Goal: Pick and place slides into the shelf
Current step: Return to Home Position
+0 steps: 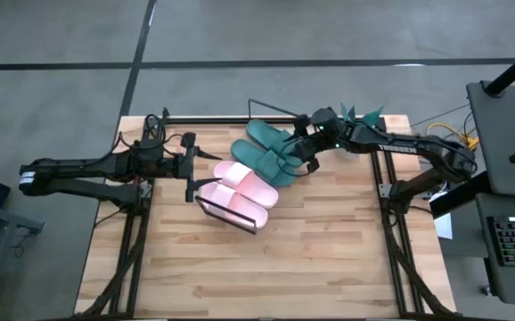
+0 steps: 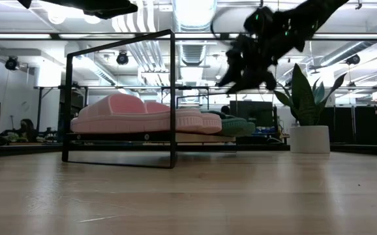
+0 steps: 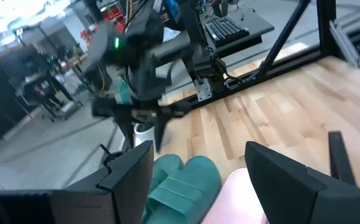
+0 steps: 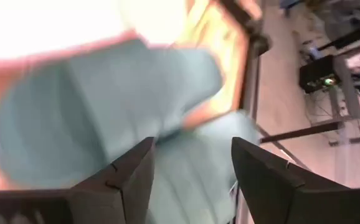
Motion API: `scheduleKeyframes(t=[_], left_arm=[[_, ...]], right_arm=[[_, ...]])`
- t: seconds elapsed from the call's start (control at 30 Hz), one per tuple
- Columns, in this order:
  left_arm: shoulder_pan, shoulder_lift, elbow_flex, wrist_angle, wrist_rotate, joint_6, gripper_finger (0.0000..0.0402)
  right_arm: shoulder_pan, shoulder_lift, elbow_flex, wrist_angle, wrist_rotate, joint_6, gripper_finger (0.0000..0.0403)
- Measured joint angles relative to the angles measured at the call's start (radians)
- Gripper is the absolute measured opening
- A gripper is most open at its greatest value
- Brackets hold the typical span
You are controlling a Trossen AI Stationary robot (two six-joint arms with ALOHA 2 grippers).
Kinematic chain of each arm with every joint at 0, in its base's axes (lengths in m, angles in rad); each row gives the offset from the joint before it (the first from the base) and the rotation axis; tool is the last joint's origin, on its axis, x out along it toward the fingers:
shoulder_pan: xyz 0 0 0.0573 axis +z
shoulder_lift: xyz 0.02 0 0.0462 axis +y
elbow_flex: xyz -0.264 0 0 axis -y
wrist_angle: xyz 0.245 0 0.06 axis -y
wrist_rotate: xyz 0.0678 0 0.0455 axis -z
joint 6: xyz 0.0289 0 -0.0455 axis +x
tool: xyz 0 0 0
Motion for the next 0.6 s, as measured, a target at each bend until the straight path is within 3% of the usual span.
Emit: scheduleKeyframes(t=[0.27,0.43,0.6], left_arm=[[0.0,0.008,0.0,0.049,-0.008,-0.355,0.0238],[-0.046,0.011,-0.036,0.068,0.009,-0.436,0.0227],[-0.101,-0.004,-0.108,0.164,-0.001,-0.404,0.0163]], right_arm=[[0.047,-0.167,0.075,0.057,0.051,0.546,0.0179],[0.048,-0.27,0.06,0.055,0.05,0.573,0.0167],[0.048,-0.309,0.026,0.053,0.05,0.572,0.0156]])
